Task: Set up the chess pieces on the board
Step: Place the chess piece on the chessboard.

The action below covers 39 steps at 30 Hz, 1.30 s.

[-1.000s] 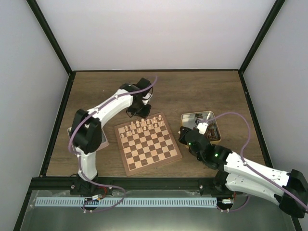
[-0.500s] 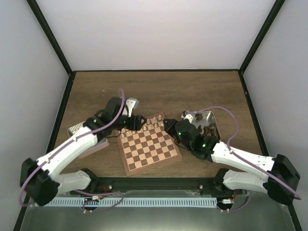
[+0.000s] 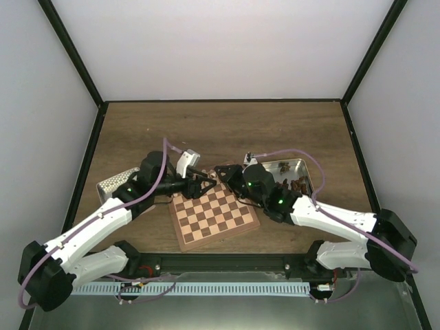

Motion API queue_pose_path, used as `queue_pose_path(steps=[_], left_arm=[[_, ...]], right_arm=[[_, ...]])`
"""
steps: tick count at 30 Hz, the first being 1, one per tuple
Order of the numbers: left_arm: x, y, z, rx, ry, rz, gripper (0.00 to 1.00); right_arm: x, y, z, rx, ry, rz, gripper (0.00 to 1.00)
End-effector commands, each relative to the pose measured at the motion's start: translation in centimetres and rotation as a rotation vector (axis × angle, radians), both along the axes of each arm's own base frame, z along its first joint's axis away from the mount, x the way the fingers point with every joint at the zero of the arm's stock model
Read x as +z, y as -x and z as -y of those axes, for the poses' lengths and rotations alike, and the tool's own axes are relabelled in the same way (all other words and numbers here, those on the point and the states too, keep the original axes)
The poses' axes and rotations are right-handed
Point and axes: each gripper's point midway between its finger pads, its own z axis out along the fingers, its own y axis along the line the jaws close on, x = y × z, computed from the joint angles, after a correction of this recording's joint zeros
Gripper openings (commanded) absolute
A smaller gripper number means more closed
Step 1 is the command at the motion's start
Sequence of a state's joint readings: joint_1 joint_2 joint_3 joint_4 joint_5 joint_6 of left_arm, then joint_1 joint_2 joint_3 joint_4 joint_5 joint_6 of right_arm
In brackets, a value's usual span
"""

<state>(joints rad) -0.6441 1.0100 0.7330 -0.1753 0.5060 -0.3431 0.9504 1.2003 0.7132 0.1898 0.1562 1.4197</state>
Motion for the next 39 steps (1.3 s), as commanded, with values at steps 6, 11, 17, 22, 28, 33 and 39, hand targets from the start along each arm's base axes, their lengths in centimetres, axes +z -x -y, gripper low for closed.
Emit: queue_pose_path(steps=[6,11,17,22,28,33,39], left_arm=[[-0.5,-0.7,0.9,-0.006,0.009,-0.029,0.46],[-1.0,-1.7,0.5,0.039,-0.025,0.004,0.34],[0.1,-1.5,0.7,0.008,-0.011,0.065,0.15],[0.2,-0.5,0.6,-0.063,-0.057,0.104,0.04],[0.9,2.4,0.3,-0.243,-0.135,0.161,0.05],[3.6,6.1,0.5,-0.430,-0.030,0.265,0.05],[6.0,7.6,0.4,-0.484,0.048,0.356,0.06]], right_arm=[[2.4,0.5,-2.5,0.117,-0.075,0.029,0.01],[2.7,0.8,-2.4,0.133,-0.069,0.044,0.01],[2.6,1.3,-2.5,0.178,-0.024,0.083,0.02],[4.1,1.7,-2.1,0.272,0.048,0.219,0.42],[6.6,3.6,-0.1,0.518,0.110,0.467,0.58],[7.6,6.8,-0.1,0.718,0.177,0.603,0.62],[8.5,8.6,0.0,0.786,0.130,0.630,0.62]])
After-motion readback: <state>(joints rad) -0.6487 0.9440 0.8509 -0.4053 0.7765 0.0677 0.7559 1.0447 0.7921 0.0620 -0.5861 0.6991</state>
